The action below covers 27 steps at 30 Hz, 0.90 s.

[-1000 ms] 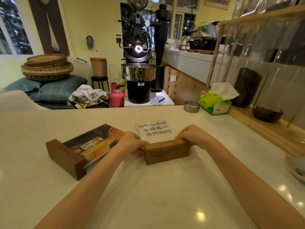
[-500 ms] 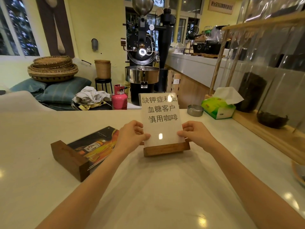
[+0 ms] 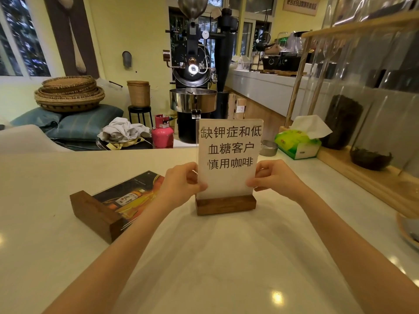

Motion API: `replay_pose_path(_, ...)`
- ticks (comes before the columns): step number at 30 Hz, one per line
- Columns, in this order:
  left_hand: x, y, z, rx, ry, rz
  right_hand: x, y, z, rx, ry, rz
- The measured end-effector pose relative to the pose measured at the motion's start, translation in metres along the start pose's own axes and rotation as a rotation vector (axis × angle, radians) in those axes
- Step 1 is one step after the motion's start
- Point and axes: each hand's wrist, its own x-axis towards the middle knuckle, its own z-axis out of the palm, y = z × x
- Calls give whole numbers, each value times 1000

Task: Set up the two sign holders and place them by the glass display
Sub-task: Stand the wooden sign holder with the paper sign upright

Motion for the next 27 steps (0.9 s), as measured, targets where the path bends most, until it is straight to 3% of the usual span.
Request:
replay_pose_path(7, -4, 0, -2, 30, -60, 19, -5, -9, -2, -149, -45, 22)
replay_pose_path(11, -7, 2, -3, 47, -78, 18, -13, -27, 2, -431, -12, 208)
replay_pose_path(14, -7, 6, -5, 74, -119, -2, -26, -41, 13, -476, -85, 295)
replay_pose_path(22, -14, 3, -47, 136, -303, -68, -42, -64, 85, -342, -207, 77)
replay_pose_path(27, -19, -14, -88, 273, -275, -50, -37, -82, 121, -140, -307, -49)
